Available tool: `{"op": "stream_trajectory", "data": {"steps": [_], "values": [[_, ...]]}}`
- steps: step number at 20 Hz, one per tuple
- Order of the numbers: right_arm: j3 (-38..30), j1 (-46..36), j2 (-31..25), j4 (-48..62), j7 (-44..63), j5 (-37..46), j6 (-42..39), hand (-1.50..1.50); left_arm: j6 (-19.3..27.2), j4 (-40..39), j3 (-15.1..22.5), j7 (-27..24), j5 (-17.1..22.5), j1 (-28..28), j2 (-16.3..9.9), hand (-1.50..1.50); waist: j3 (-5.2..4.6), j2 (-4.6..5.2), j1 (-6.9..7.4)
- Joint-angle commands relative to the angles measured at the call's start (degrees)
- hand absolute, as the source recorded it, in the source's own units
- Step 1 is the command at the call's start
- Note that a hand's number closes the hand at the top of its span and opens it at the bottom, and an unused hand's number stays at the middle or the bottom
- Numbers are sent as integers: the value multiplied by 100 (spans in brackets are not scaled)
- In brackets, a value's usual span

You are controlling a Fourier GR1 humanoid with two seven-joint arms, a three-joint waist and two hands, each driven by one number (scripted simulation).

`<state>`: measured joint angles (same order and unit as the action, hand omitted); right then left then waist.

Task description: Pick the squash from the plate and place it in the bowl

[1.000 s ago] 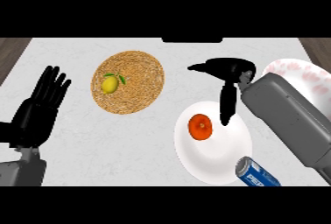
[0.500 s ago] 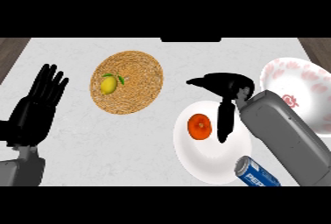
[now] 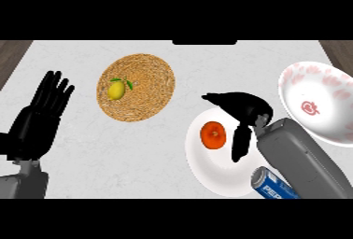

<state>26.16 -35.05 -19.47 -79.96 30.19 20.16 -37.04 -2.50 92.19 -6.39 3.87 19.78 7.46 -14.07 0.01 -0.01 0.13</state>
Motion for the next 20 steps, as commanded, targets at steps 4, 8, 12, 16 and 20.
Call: {"op": "stream_trajectory", "data": {"steps": [4, 8, 12, 16, 20], "values": [[52, 690, 180, -156, -760, 949, 470, -150, -151, 28, -12, -231, -134, -219, 143, 0, -1, -2, 0], [-268, 385, 274, 593, -1414, 1316, 409, -150, -81, -414, -169, -221, -210, 218, 144, 0, -2, 6, 6], [-143, 533, 686, 638, -1229, 1664, 450, -150, 30, 547, 60, 181, -225, -299, 327, 0, -1, -3, 19], [-126, 612, 795, 1169, -1616, 2098, 769, -150, -418, -326, -381, -102, 34, 166, 40, 0, -2, 6, 7], [-286, 619, 845, 1148, -1547, 2301, 377, -150, -239, 285, -186, 65, -215, -263, 229, 0, -2, -1, 8]]}}
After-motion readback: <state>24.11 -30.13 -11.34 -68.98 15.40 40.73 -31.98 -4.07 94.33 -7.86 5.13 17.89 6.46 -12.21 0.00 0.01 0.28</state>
